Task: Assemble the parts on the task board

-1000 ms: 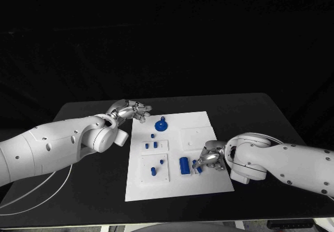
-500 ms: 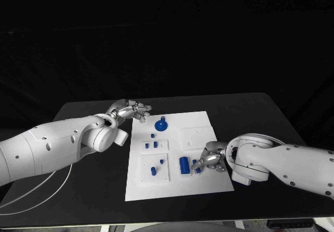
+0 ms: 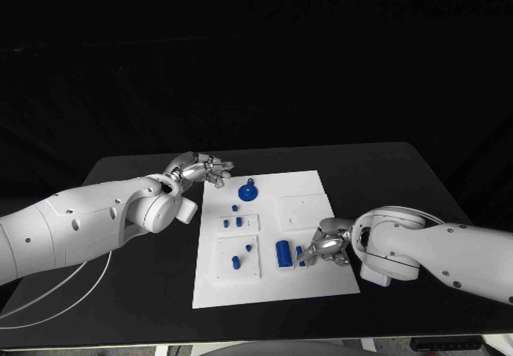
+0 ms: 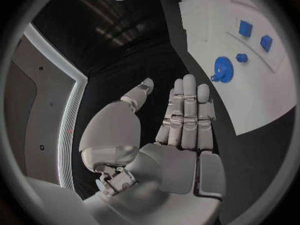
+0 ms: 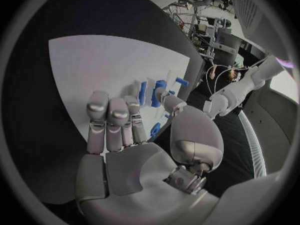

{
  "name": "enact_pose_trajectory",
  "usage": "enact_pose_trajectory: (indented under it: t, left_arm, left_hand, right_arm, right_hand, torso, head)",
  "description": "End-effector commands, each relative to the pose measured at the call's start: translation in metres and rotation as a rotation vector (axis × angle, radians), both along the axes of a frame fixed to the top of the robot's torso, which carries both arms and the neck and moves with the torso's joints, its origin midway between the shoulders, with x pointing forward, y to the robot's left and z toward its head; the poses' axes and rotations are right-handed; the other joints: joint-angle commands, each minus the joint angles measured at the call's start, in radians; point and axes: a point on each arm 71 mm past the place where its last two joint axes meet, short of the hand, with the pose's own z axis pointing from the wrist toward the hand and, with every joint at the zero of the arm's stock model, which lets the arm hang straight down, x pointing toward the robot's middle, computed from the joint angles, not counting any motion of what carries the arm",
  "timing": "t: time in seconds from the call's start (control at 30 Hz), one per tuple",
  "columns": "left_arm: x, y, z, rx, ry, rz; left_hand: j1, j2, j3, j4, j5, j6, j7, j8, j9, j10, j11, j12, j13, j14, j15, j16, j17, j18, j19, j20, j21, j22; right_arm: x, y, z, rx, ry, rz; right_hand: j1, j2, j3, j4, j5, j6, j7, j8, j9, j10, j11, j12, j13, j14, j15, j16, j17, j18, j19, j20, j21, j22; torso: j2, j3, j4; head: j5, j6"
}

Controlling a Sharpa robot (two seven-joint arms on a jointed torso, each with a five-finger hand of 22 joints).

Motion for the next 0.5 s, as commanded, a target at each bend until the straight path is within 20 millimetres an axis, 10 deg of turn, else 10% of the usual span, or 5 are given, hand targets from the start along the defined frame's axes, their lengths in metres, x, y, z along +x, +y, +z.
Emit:
enact_pose_trajectory:
  t: [0.03, 0.3, 0.5]
  left_arm:
    - [0.000, -0.002, 0.002, -0.003, -0.007, -0.013]
    - [0.000, -0.003, 0.001, -0.004, -0.006, -0.015]
    - [0.002, -0.001, 0.001, -0.004, -0.013, -0.011]
  left_hand:
    - [-0.007, 0.005, -0.004, 0.001, 0.002, -0.009, -0.001, 0.004, -0.001, -0.006, 0.004, -0.003, -0.002, 0.006, -0.002, -0.005, 0.001, 0.008, 0.006, 0.000, -0.006, 0.002]
    - [-0.006, 0.006, -0.003, 0.001, 0.002, -0.009, -0.001, 0.005, -0.002, -0.006, 0.004, -0.003, -0.002, 0.006, -0.002, -0.006, 0.002, 0.008, 0.007, 0.000, -0.006, 0.002]
    - [-0.006, 0.006, -0.003, 0.001, 0.002, -0.009, -0.001, 0.005, -0.002, -0.006, 0.004, -0.003, -0.002, 0.006, -0.002, -0.006, 0.002, 0.008, 0.007, 0.000, -0.006, 0.002]
  right_arm:
    - [-0.001, 0.001, 0.000, -0.004, -0.007, 0.036]
    - [0.001, -0.003, 0.000, -0.008, -0.017, 0.034]
    - [0.009, -0.014, 0.000, 0.059, -0.041, 0.010]
  right_hand:
    - [0.004, 0.013, -0.008, -0.004, -0.001, -0.007, -0.002, 0.007, 0.001, -0.009, -0.001, 0.001, 0.000, 0.000, -0.010, -0.006, 0.001, 0.058, -0.001, -0.005, -0.005, 0.012]
    - [0.103, 0.047, 0.025, -0.080, -0.001, -0.007, -0.002, 0.009, 0.001, -0.008, -0.002, 0.002, 0.000, 0.000, -0.011, -0.006, 0.002, 0.058, -0.003, -0.010, -0.004, 0.013]
    - [0.088, 0.032, 0.018, -0.084, 0.005, -0.010, 0.001, 0.006, -0.003, -0.007, 0.002, 0.001, -0.001, 0.001, -0.007, -0.008, 0.000, 0.058, -0.003, -0.002, -0.005, 0.012]
  torso:
    - [0.000, -0.0002, -0.0005]
    - [-0.001, -0.0009, -0.0002]
    - [-0.001, -0.0017, -0.0001]
  head:
    - [0.000, -0.001]
    - [-0.001, 0.001]
    - [-0.004, 0.007]
